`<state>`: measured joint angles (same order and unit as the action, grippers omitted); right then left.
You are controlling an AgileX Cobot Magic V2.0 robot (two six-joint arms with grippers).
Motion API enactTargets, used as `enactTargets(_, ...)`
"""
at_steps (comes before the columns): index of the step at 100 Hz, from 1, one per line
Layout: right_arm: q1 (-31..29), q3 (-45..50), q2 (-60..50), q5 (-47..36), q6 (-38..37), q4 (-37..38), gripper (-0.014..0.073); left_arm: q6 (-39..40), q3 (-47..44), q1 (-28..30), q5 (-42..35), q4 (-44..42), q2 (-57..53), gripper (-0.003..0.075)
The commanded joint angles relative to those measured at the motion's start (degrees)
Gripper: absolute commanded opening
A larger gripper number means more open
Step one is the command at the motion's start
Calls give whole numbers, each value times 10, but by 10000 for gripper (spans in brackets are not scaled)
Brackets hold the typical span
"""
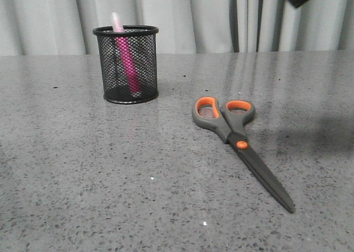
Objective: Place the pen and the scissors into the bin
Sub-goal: 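Open the left gripper and move the right gripper over the scissors, then lower the right gripper onto the scissors handles and grasp them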
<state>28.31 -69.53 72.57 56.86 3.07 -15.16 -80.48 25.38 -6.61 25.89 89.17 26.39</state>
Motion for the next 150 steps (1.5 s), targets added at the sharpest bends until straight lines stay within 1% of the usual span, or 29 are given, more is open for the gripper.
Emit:
enactTargets(1, -3, -47, 38, 32, -18, -9, 410, -6, 16, 2, 1, 20, 1, 62)
enactTargets(8, -1, -57, 65, 35, -19, -9, 410, -42, 16, 2, -27, 16, 1, 62)
enactTargets(17, 3, -58, 90, 34, -45, -9, 410, -43, 16, 2, -56, 20, 1, 62)
enactTargets(32, 19, -58, 126, 45, -60, -5, 410, -43, 16, 2, -59, 20, 1, 62)
enactTargets(38, 26, -58, 138, 41, -78, 3, 410, -43, 16, 2, -59, 20, 1, 62)
enactTargets(48, 45, -58, 157, 39, -114, 53, 410, -43, 16, -2, -56, 26, 1, 62)
enactTargets(60, 71, -58, 177, 45, -166, 144, 410, -43, 16, -13, -50, 34, 1, 62)
enactTargets(67, 76, -58, 187, 38, -189, 167, 410, -43, 16, -19, -50, 34, 1, 62)
enactTargets(83, 76, -58, 198, -11, -209, 167, 409, -43, 16, -22, -50, 36, 1, 62)
enactTargets(98, 76, -58, 213, -31, -213, 170, 409, -43, 16, -22, -49, 36, 1, 62)
enactTargets(129, 76, -58, 242, -27, -215, 176, 409, -43, 16, -22, -24, 36, 1, 62)
enactTargets(150, 76, -58, 259, 7, -215, 176, 409, -43, 16, -22, -24, 36, 1, 62)
